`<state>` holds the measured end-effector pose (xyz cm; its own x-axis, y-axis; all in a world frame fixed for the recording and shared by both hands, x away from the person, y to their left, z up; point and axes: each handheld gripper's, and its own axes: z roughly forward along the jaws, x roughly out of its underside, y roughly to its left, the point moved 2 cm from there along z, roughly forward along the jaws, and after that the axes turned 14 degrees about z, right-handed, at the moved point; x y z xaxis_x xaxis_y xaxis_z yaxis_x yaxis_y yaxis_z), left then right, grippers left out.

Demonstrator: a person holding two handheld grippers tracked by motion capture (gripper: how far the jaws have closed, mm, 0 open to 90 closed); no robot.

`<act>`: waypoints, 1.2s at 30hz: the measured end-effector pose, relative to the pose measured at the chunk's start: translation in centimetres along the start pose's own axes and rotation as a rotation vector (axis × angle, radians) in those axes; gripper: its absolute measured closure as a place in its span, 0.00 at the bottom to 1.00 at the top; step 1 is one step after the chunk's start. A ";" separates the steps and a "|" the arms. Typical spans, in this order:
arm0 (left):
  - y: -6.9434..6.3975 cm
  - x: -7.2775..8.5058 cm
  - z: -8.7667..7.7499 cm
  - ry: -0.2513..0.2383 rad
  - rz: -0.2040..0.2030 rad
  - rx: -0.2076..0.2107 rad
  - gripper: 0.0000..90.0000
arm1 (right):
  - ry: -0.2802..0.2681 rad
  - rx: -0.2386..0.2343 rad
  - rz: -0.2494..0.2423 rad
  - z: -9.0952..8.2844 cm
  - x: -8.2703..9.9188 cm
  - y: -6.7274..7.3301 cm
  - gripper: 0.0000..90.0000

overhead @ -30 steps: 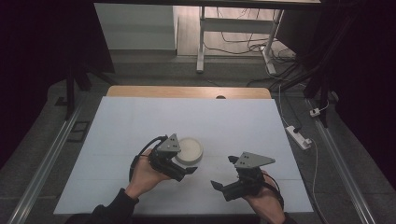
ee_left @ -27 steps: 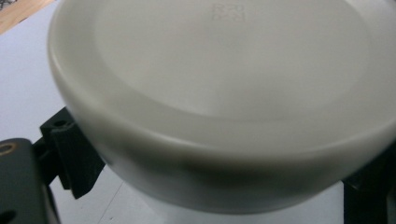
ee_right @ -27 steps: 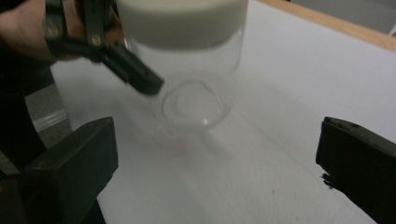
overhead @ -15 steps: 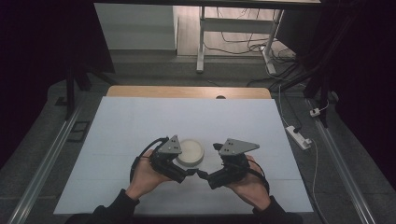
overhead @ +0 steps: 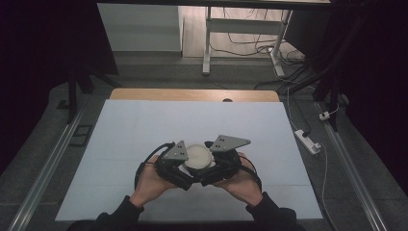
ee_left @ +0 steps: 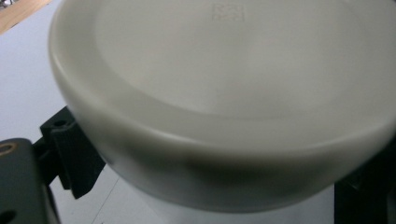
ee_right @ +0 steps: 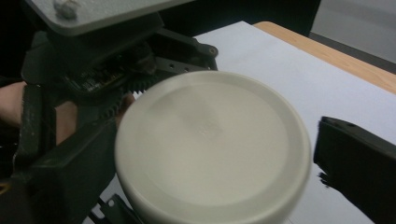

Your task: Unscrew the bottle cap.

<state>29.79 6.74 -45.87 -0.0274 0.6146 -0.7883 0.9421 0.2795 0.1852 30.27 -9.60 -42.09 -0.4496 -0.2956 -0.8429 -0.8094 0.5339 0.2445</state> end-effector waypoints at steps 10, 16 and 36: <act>0.1 0.1 -0.1 0.003 0.003 0.021 0.08 | 0.022 -0.036 -0.019 0.9 -0.2 -0.1 0.08; 0.2 0.0 -0.5 -0.012 0.019 0.062 0.08 | 0.044 -0.091 -0.036 0.7 -0.5 -0.2 0.08; 0.5 0.8 -1.4 -0.080 0.102 0.207 0.08 | 0.109 -0.401 -0.223 1.0 -1.3 -0.8 0.06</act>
<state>29.82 8.36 -45.58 0.0898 0.5693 -0.8172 0.9873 0.0571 0.1483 31.91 -8.84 -41.65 -0.2675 -0.4616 -0.8458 -0.9632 0.1062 0.2467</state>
